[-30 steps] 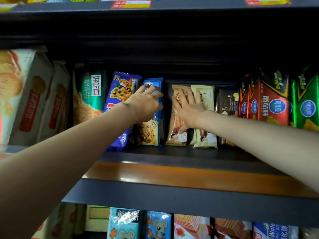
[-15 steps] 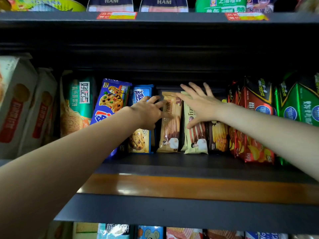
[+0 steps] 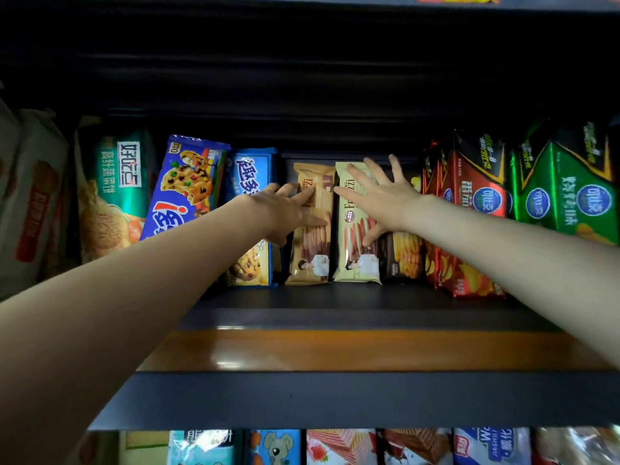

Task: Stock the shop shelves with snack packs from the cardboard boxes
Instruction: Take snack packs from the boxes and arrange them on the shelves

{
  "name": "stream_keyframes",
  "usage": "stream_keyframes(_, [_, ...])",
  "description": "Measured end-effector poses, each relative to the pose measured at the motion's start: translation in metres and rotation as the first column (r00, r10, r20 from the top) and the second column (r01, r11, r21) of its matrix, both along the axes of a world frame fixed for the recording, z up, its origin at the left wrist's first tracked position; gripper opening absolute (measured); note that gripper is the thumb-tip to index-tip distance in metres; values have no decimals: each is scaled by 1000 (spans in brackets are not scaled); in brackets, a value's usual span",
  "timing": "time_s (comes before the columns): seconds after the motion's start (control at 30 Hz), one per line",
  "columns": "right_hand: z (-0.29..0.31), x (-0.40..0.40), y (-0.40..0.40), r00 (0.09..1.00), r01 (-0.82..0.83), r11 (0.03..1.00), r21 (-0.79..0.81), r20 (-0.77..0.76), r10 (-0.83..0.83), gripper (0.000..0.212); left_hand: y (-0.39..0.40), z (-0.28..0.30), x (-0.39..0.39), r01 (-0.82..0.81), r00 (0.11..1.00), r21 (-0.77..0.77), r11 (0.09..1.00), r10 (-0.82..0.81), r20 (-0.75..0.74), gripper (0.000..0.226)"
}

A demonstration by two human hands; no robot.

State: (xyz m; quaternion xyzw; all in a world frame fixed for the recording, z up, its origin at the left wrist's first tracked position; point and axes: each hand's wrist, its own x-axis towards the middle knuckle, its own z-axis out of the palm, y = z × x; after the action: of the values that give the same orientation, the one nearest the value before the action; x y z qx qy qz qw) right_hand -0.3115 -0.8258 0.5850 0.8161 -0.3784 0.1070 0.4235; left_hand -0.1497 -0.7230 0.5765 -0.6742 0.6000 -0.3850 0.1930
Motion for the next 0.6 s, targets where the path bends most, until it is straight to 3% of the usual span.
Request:
stream_keyframes(0.37, [2,-10,9,996,-75,996,53,47,73,119,7,4,2,42,998,-36,998,-44,-52,84])
stream_keyframes(0.5, [7,-8,19,971,-206,974,90,141,193,119,22,11,11,169,984,-193,966,-178,-27,69])
stream_keyframes(0.6, [9,5,31,939,-296,947,122,216,266,118,44,10,34,278,949,-403,872,-313,-22,59])
